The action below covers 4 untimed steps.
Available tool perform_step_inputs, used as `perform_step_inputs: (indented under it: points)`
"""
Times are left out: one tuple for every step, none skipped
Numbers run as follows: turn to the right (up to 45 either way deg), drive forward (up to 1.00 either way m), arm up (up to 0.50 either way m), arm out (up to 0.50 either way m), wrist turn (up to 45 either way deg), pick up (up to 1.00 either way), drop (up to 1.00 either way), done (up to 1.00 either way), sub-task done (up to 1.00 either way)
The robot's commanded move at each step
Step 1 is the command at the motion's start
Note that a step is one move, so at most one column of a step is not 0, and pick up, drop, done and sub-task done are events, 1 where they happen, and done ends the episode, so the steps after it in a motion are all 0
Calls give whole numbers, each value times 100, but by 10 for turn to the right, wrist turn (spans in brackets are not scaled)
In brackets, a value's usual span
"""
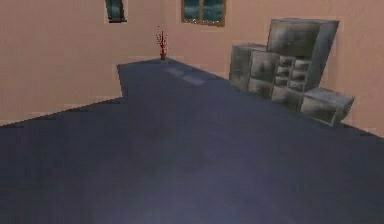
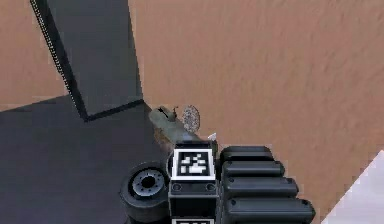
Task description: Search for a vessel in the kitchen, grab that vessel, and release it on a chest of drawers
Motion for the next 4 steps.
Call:
perform_step_inputs:
  points:
    - [0,20,0,0,0,0,0,0,0]
    - [-90,0,0,0,0,0,0,0,0]
    - [0,100,0,0,0,0,0,0,0]
    - [-30,0,0,0,0,0,0,0,0]
